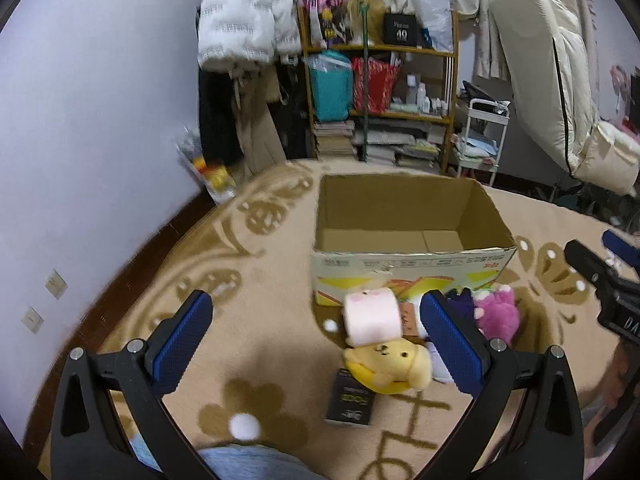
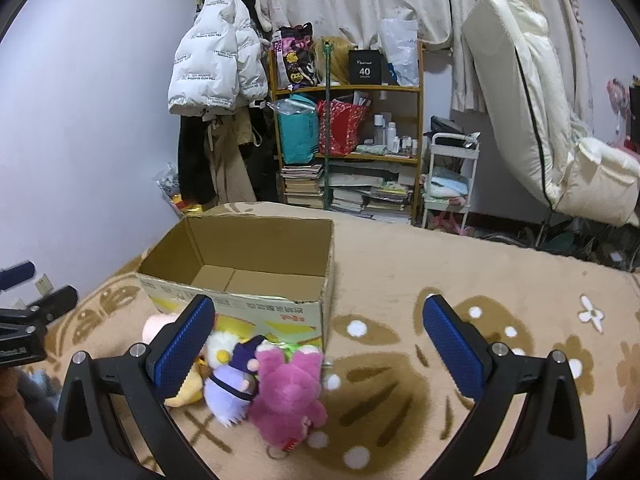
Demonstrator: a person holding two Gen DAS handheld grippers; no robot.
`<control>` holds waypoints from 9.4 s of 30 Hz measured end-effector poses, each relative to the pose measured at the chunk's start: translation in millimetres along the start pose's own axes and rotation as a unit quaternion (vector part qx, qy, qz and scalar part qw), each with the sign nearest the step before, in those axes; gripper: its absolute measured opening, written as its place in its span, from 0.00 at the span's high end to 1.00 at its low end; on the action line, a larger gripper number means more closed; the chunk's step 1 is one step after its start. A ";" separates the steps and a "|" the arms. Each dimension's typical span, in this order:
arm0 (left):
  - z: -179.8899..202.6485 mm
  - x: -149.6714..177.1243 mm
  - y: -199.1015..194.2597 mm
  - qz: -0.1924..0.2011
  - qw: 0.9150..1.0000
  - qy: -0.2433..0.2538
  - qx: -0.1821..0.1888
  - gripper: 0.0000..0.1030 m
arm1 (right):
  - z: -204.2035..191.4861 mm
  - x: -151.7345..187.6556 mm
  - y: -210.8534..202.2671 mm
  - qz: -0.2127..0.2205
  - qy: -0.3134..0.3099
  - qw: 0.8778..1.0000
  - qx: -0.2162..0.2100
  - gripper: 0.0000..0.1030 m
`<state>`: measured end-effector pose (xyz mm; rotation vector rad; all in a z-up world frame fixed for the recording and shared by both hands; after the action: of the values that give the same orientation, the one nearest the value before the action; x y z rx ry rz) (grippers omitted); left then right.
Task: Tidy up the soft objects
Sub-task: 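Grasp the pink roll plush with the left gripper while the right grasps the pink bear, then lift both held plushes up and carry them over the box opening, then lower both plushes into the box and open both grippers, then withdraw both grippers from the box toward the remaining toys, then grasp the yellow dog plush with the left gripper while the right grasps the purple-hooded doll, then lift both held plushes up over the box opening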
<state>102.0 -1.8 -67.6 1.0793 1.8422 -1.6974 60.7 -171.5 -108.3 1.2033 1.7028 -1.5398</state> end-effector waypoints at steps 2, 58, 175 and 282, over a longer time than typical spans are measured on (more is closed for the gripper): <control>2.3 -2.0 6.4 -0.008 1.000 -0.008 0.006 0.01 | -1.5 0.4 4.5 -0.009 -0.001 1.000 -0.005 0.00; 49.1 45.4 131.6 -0.168 0.980 -0.014 0.102 0.56 | 2.3 102.8 115.7 -0.296 0.036 0.953 -0.059 0.51; 17.6 -55.4 44.3 0.055 0.997 0.048 -0.015 0.06 | -18.2 -55.7 93.8 0.001 0.041 0.993 -0.111 0.00; 57.4 78.0 101.2 -0.219 0.971 0.017 0.091 0.34 | -36.5 99.6 114.9 -0.286 0.046 0.952 -0.095 0.69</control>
<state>119.6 -41.0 -200.8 0.8098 2.0930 -2.1415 122.3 -116.9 -241.3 0.7201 2.3442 -1.5933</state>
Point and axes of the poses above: each gripper's, at about its wrist camera, not at the fingertips, and y roughly the way its jaws point, z to its right, x to its underside, the point moved 8 cm from there along y, roughly the way its jaws point, and after that the axes turned 9 degrees about y, right-handed, at the moved point
